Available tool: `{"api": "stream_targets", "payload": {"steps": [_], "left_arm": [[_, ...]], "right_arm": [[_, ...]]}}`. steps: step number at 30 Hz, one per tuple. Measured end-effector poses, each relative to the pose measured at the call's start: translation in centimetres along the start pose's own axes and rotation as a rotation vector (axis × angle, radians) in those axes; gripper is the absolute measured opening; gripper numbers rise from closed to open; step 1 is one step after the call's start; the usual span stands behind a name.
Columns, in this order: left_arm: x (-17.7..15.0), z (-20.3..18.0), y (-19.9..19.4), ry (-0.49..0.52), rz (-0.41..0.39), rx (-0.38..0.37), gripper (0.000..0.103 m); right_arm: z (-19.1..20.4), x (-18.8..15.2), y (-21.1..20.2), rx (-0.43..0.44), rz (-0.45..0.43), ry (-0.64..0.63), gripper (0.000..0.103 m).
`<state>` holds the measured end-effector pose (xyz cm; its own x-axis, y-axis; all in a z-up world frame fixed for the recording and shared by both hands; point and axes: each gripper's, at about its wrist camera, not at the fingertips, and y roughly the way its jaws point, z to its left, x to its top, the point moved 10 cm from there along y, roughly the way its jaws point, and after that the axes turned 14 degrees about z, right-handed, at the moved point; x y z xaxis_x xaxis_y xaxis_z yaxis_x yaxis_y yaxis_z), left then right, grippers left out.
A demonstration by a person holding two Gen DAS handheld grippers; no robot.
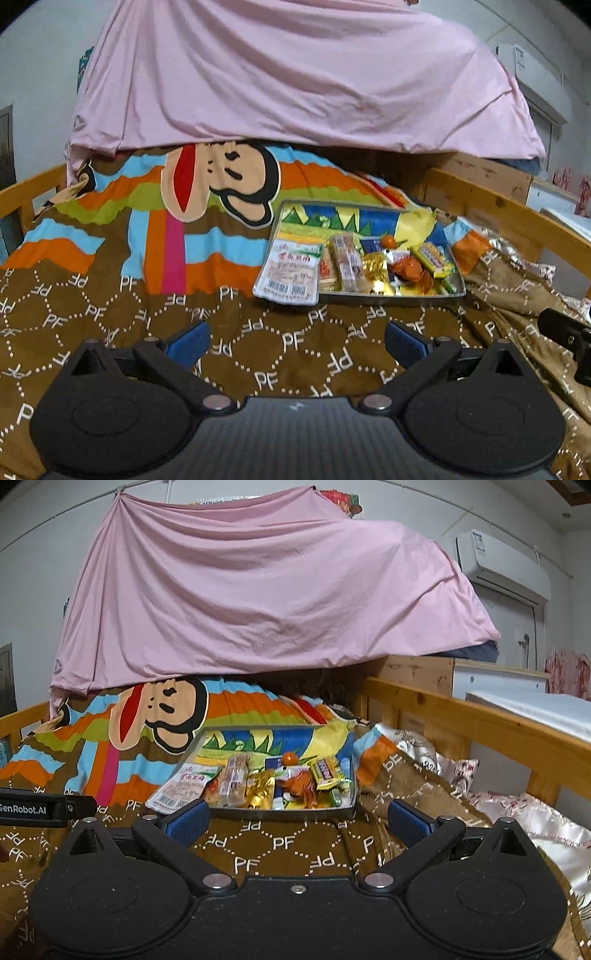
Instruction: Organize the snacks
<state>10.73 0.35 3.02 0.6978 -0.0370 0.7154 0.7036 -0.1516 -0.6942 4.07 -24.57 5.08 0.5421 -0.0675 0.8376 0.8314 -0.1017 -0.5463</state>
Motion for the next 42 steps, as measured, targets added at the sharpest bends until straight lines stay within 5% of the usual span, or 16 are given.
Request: {"api": "stream_targets", "payload": {"steps": [22, 34, 42], "left_arm": [[-2.0, 0.3, 1.4, -0.009, 0.036, 0.041, 0.102], [-3.0, -0.1, 2.6, -0.03, -0.053, 0.064, 0.102], [-4.2, 0.2, 4.6, -0.044, 0.011, 0.086, 0.102]], "right_arm": [[1.2, -3.3, 2.0, 0.062, 0.058, 0.007, 0.102], [0.8, -4.9, 4.0, 0.107, 0.043, 0.066, 0.102], [1.2, -5.8, 6.4, 0.112, 0.072, 0.07, 0.102]]}}
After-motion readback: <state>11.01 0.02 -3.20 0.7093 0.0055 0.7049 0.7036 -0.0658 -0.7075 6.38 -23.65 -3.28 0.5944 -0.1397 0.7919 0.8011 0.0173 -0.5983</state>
